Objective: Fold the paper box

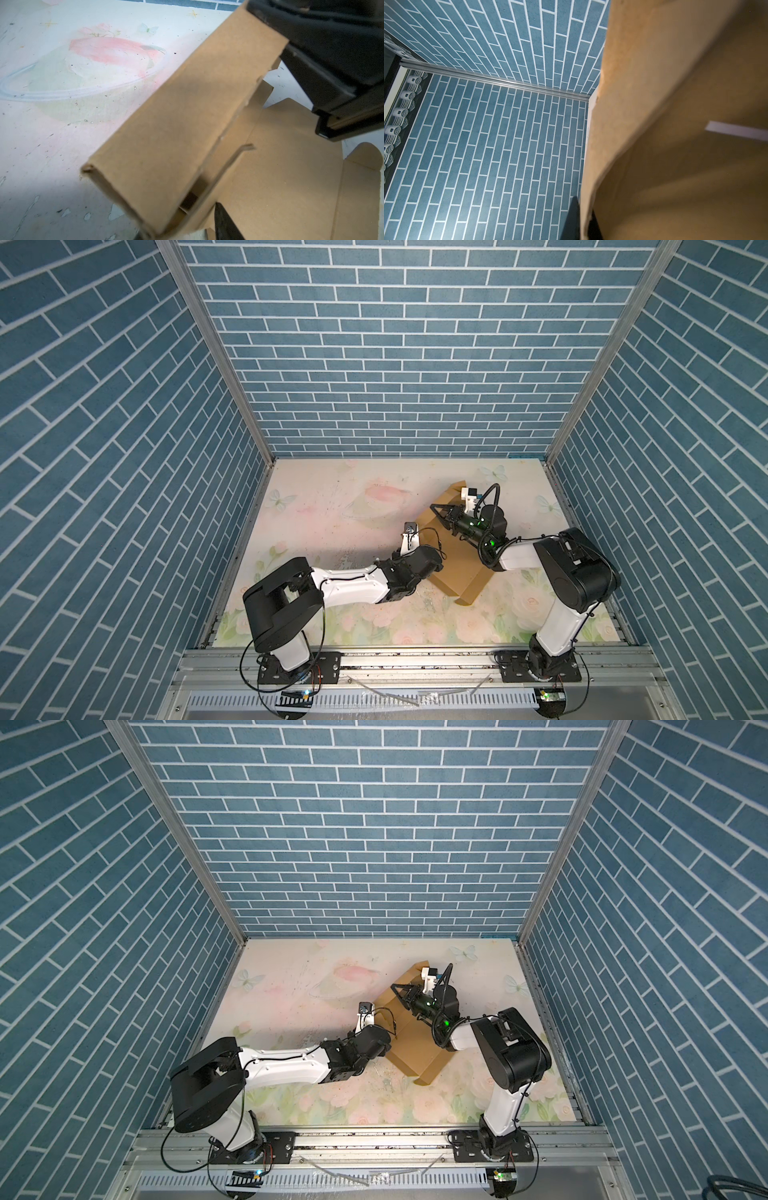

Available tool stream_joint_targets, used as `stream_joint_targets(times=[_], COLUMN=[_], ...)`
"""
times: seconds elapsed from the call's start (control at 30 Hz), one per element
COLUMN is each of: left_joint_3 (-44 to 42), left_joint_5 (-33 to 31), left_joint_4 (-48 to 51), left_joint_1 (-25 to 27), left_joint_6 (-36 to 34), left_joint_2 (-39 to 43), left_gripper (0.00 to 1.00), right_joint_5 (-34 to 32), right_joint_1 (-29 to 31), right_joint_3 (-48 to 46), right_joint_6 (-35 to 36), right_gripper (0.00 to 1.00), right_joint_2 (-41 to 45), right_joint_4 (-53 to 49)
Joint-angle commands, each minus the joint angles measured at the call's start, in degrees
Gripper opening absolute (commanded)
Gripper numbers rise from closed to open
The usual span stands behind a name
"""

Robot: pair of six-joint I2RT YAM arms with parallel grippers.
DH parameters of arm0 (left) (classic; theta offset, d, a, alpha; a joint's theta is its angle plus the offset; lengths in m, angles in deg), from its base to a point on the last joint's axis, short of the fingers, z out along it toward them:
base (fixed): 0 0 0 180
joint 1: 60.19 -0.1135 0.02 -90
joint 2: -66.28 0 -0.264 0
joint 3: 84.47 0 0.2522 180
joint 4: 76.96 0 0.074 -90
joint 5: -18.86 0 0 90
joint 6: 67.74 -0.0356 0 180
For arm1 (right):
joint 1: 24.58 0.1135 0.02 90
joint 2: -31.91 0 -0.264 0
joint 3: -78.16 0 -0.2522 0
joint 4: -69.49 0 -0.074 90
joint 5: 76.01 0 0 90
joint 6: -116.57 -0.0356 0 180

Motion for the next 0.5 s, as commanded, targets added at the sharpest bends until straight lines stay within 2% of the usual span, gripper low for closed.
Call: stream_joint_targets(times=[0.0,0.47], left_joint_3=[1.68,5.69], left_joint_5=[-3.47,-8.13], left_joint_4=[5.14,14.33], left_joint_1=[0.02,2.13], left_joint_6=[2.99,7.9], left_joint_2=[-0.4,-2.25], left_gripper=[0.43,0.46], right_joint_5=[2.67,4.67], right_joint_1=[0.12,-2.92], right_joint_3=[-2.62,-9.24], right_joint_6=[1.69,0.79], right_gripper=[0.0,0.0], right_joint_2=[1.29,0.07], right_joint_4=[2.81,11.46])
